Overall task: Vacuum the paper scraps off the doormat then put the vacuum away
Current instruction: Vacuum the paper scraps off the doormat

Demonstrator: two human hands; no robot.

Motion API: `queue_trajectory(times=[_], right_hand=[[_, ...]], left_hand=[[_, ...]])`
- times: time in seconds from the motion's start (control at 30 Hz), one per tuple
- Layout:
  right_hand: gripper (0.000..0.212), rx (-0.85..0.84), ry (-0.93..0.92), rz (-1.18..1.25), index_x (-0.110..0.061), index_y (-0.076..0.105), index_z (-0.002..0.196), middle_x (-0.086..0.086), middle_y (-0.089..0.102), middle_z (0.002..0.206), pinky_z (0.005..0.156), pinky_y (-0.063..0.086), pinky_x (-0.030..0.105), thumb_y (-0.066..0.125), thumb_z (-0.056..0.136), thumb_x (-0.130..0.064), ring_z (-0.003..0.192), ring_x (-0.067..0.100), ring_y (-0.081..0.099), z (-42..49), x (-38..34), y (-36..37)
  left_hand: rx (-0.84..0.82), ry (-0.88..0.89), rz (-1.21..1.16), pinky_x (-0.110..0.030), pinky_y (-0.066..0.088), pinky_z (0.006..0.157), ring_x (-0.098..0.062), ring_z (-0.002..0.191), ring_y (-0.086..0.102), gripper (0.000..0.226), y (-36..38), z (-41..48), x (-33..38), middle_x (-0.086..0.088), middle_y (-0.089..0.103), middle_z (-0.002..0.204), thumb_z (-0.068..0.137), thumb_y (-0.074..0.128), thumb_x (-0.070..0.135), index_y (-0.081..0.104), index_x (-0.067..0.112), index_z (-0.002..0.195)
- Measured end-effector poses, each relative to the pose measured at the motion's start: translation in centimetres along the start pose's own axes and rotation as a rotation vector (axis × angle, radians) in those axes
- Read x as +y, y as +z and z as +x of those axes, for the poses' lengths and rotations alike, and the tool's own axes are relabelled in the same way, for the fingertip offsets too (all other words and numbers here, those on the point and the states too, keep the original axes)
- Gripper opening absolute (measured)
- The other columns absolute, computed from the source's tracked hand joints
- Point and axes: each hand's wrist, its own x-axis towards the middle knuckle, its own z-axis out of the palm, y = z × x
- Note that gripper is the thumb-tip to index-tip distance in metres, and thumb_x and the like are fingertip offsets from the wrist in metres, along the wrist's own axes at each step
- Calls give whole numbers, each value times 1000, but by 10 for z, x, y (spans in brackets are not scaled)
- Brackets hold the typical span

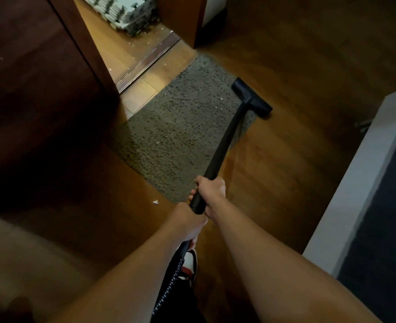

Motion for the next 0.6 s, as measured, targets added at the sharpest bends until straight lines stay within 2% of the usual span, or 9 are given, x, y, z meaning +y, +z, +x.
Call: queue_trajectory(times=[0.13, 0.27, 0.37, 0.47, 0.6], right_hand=[[31, 9, 3, -30, -11, 45, 122, 14, 55, 77, 47, 51, 29, 60, 96, -6, 49, 20, 55, -11, 13, 8], [34, -16, 24, -84, -16, 40, 123, 14, 58, 78, 49, 53, 31, 60, 97, -8, 49, 20, 57, -36, 45, 24], [35, -45, 22, -116, -15, 40, 125, 14, 60, 81, 50, 54, 31, 61, 97, -10, 52, 19, 59, -59, 75, 39], [38, -75, 11, -141, -16, 41, 128, 13, 59, 86, 48, 53, 28, 61, 96, -10, 55, 19, 59, -81, 107, 55], [32, -104, 31, -169, -16, 43, 125, 14, 62, 87, 49, 54, 29, 60, 98, -12, 57, 20, 61, -114, 150, 80]], left_hand=[[-14, -2, -18, -32, 46, 52, -20, 48, 48, 15, -9, -16, -16, -7, 51, 58, 92, 61, 13, 55, 8, 80], [77, 28, 25, -33, 51, 60, -20, 55, 55, 5, -17, -36, -62, -5, 58, 66, 88, 64, 19, 61, 14, 87], [129, 68, -6, -32, 52, 57, -21, 55, 56, 4, -21, -55, -102, -5, 60, 67, 88, 62, 18, 62, 14, 88], [156, 69, -3, -29, 51, 54, -18, 51, 55, 8, -29, -73, -140, -4, 61, 64, 92, 58, 20, 61, 14, 87], [271, 129, 92, -25, 49, 46, -13, 43, 52, 18, -43, -92, -192, 1, 57, 58, 94, 58, 25, 58, 19, 78]])
